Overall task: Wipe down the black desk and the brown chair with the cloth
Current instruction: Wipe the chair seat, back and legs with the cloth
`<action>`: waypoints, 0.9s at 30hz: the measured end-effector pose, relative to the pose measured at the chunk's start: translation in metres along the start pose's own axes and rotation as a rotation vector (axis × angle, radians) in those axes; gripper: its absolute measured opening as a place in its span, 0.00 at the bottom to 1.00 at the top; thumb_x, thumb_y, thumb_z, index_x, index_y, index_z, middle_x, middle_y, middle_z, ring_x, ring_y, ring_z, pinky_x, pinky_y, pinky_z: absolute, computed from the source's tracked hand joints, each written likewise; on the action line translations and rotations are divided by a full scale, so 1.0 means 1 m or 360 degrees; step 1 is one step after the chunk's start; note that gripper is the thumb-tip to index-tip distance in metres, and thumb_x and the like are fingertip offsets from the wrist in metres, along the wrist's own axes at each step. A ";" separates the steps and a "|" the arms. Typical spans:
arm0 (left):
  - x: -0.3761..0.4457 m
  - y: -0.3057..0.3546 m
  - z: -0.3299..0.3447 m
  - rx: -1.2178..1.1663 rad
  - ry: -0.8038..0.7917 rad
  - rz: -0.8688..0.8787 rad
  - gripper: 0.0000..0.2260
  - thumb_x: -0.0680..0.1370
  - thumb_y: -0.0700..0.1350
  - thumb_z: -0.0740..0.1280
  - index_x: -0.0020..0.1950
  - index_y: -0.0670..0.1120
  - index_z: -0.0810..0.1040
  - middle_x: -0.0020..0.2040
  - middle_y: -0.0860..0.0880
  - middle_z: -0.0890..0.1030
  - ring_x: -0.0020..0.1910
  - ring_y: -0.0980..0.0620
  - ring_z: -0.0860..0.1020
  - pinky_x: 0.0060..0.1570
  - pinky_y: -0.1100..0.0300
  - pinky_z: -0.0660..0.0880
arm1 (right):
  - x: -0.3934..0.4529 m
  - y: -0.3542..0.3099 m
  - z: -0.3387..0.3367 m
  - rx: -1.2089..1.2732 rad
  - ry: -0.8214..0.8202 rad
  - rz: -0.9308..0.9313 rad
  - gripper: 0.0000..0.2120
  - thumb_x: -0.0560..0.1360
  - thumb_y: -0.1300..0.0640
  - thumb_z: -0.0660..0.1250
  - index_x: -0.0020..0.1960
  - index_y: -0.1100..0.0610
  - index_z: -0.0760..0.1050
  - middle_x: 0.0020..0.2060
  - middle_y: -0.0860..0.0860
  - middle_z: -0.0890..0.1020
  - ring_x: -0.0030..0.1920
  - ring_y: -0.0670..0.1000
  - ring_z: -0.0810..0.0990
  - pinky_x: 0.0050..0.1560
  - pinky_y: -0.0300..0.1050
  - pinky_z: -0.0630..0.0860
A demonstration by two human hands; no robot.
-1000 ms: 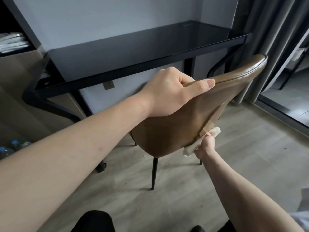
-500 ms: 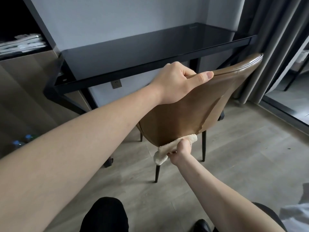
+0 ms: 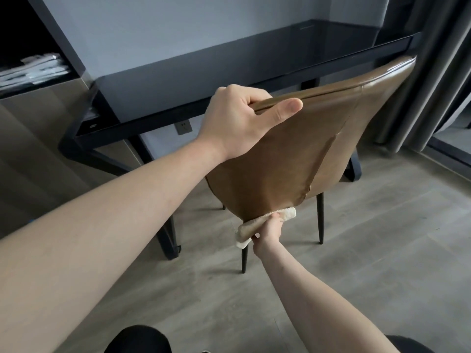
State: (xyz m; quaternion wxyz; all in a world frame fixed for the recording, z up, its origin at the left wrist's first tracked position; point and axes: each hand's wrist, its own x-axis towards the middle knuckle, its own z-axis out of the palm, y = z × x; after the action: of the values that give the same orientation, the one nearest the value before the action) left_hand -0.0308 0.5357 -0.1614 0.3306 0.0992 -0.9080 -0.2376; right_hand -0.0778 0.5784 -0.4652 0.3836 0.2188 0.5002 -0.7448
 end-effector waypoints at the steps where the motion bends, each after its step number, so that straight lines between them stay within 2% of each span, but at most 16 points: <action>1: 0.001 -0.007 -0.002 -0.0014 0.0015 -0.0013 0.24 0.80 0.58 0.72 0.28 0.56 0.68 0.24 0.60 0.68 0.27 0.56 0.71 0.33 0.70 0.64 | 0.006 0.006 0.003 -0.0014 -0.0043 0.0035 0.25 0.83 0.40 0.54 0.77 0.46 0.69 0.68 0.50 0.77 0.66 0.55 0.74 0.74 0.59 0.70; 4: 0.001 -0.026 -0.005 -0.0061 0.0021 -0.0050 0.24 0.81 0.55 0.73 0.28 0.55 0.67 0.23 0.61 0.68 0.26 0.57 0.71 0.32 0.72 0.63 | 0.021 0.029 0.016 -0.0065 -0.0104 0.0122 0.24 0.84 0.40 0.55 0.77 0.47 0.69 0.65 0.51 0.77 0.64 0.56 0.75 0.74 0.59 0.70; 8: 0.002 -0.038 -0.002 -0.0137 0.0027 -0.0034 0.26 0.80 0.54 0.73 0.27 0.54 0.63 0.24 0.60 0.64 0.25 0.56 0.67 0.31 0.70 0.61 | 0.054 0.070 0.032 -0.0226 -0.0099 0.0009 0.26 0.85 0.38 0.52 0.80 0.46 0.64 0.72 0.49 0.74 0.73 0.57 0.73 0.77 0.61 0.68; 11: 0.004 -0.044 0.000 -0.0180 0.0038 -0.0003 0.27 0.80 0.54 0.73 0.27 0.53 0.62 0.24 0.60 0.63 0.25 0.56 0.65 0.32 0.71 0.61 | 0.083 0.091 0.034 -0.0358 -0.0052 -0.0050 0.35 0.81 0.30 0.50 0.83 0.46 0.62 0.78 0.48 0.69 0.76 0.55 0.70 0.79 0.56 0.65; 12: 0.005 -0.047 0.001 -0.0180 0.0035 0.0001 0.27 0.80 0.53 0.73 0.27 0.52 0.62 0.23 0.60 0.63 0.25 0.56 0.65 0.32 0.71 0.61 | 0.088 0.094 0.032 -0.0334 -0.0023 0.0003 0.39 0.79 0.26 0.49 0.83 0.44 0.61 0.79 0.46 0.68 0.77 0.55 0.69 0.80 0.55 0.63; 14: 0.008 -0.052 0.002 -0.0193 0.0022 0.0007 0.26 0.80 0.53 0.72 0.27 0.52 0.62 0.24 0.59 0.63 0.25 0.56 0.66 0.32 0.70 0.61 | 0.091 0.097 0.031 -0.0290 0.0066 0.0156 0.50 0.67 0.14 0.45 0.83 0.37 0.60 0.79 0.41 0.66 0.78 0.52 0.68 0.81 0.53 0.60; 15: 0.009 -0.054 0.003 -0.0215 0.0005 0.0014 0.26 0.80 0.53 0.72 0.28 0.51 0.63 0.24 0.59 0.63 0.25 0.55 0.66 0.32 0.68 0.61 | 0.090 0.097 0.031 -0.0280 0.0108 0.0238 0.54 0.62 0.11 0.44 0.82 0.35 0.59 0.80 0.40 0.65 0.79 0.52 0.67 0.81 0.53 0.58; 16: 0.010 -0.056 0.004 -0.0239 -0.0009 0.0026 0.24 0.80 0.53 0.72 0.28 0.51 0.65 0.25 0.59 0.64 0.25 0.54 0.67 0.32 0.67 0.62 | 0.093 0.099 0.030 -0.0300 0.0124 0.0289 0.56 0.61 0.10 0.43 0.82 0.36 0.59 0.81 0.41 0.64 0.79 0.52 0.66 0.81 0.53 0.57; 17: 0.011 -0.058 0.004 -0.0251 -0.0017 0.0039 0.23 0.80 0.53 0.71 0.28 0.51 0.66 0.25 0.58 0.64 0.26 0.54 0.68 0.32 0.66 0.62 | 0.093 0.099 0.031 -0.0338 0.0114 0.0323 0.53 0.67 0.13 0.43 0.83 0.39 0.59 0.82 0.44 0.64 0.80 0.54 0.65 0.81 0.53 0.57; 19: 0.011 -0.059 0.004 -0.0260 -0.0024 0.0052 0.22 0.80 0.52 0.71 0.28 0.51 0.67 0.25 0.57 0.66 0.26 0.53 0.69 0.31 0.65 0.63 | 0.100 0.099 0.030 -0.0327 0.0128 0.0335 0.41 0.80 0.25 0.45 0.84 0.48 0.60 0.81 0.52 0.65 0.79 0.58 0.66 0.80 0.55 0.59; 20: 0.011 -0.059 0.004 -0.0263 -0.0016 0.0052 0.22 0.79 0.52 0.71 0.28 0.52 0.67 0.25 0.57 0.66 0.26 0.53 0.69 0.32 0.65 0.63 | 0.105 0.101 0.030 -0.0309 0.0139 0.0311 0.36 0.84 0.30 0.46 0.83 0.51 0.61 0.80 0.54 0.67 0.78 0.59 0.67 0.79 0.56 0.61; 24: 0.010 -0.054 0.000 -0.0296 -0.0014 -0.0009 0.25 0.79 0.54 0.73 0.27 0.50 0.66 0.25 0.56 0.65 0.25 0.53 0.67 0.32 0.65 0.62 | 0.085 0.092 0.042 -0.0193 0.0137 0.0278 0.27 0.81 0.38 0.52 0.69 0.55 0.72 0.72 0.55 0.74 0.72 0.62 0.73 0.75 0.59 0.69; 27: 0.007 -0.050 -0.007 -0.0289 -0.0017 -0.0098 0.28 0.79 0.56 0.73 0.26 0.50 0.63 0.25 0.58 0.63 0.25 0.54 0.64 0.32 0.67 0.62 | 0.064 0.076 0.049 -0.0027 0.0099 0.0271 0.24 0.83 0.46 0.56 0.73 0.57 0.71 0.73 0.57 0.75 0.72 0.63 0.75 0.71 0.64 0.73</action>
State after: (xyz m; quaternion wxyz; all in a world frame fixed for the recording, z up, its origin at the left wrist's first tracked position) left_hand -0.0308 0.4876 -0.1779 0.3260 0.0956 -0.8809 -0.3294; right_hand -0.0546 0.4957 -0.5349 0.4315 0.2803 0.4978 -0.6981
